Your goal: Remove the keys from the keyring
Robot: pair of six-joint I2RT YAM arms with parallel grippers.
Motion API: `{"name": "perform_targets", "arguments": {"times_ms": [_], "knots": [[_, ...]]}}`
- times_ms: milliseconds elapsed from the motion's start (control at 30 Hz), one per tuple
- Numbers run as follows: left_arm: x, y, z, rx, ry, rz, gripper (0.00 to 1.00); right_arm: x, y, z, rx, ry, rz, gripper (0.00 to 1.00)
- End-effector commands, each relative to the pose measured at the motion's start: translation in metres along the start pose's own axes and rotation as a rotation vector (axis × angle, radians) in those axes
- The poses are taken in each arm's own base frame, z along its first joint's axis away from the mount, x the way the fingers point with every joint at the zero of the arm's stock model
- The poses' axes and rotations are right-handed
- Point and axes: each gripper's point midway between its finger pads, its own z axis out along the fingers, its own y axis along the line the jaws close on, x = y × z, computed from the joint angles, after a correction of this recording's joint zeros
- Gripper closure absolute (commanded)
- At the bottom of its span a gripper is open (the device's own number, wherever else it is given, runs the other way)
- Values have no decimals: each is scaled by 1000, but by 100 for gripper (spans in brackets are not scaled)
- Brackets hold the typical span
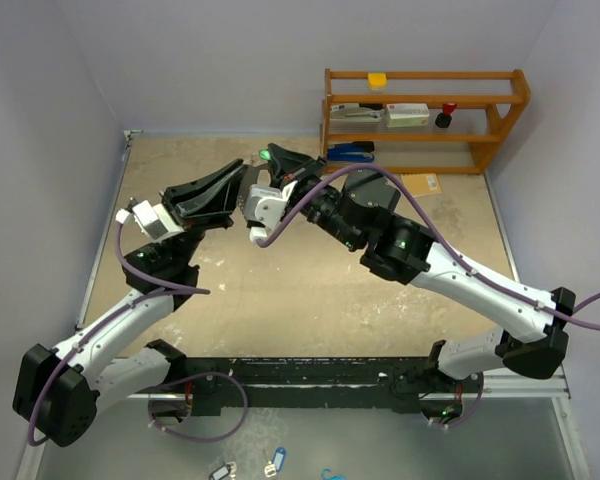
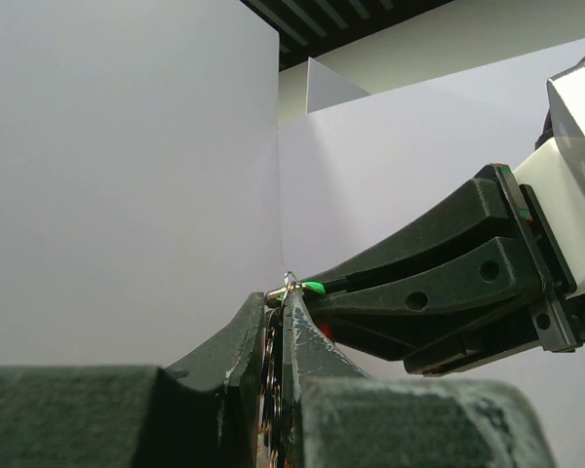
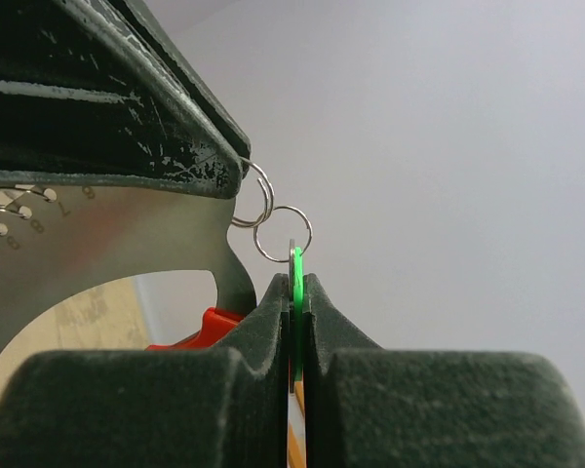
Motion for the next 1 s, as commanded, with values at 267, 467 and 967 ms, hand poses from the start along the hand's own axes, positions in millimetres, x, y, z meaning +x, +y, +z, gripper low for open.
{"name": "perform_targets", "arguments": {"times_ms": [267,467,967], "knots": [[-34,-22,29,120,-73,-62,100,-6,-33,-13,15,8,-8,100],[11,-11,27,77,184,-44,74,-10,-47,-24,77,-20,-5,100],[20,17,1,-72,368,128,45,-9,-51,-32,102,-24,1,100]]}}
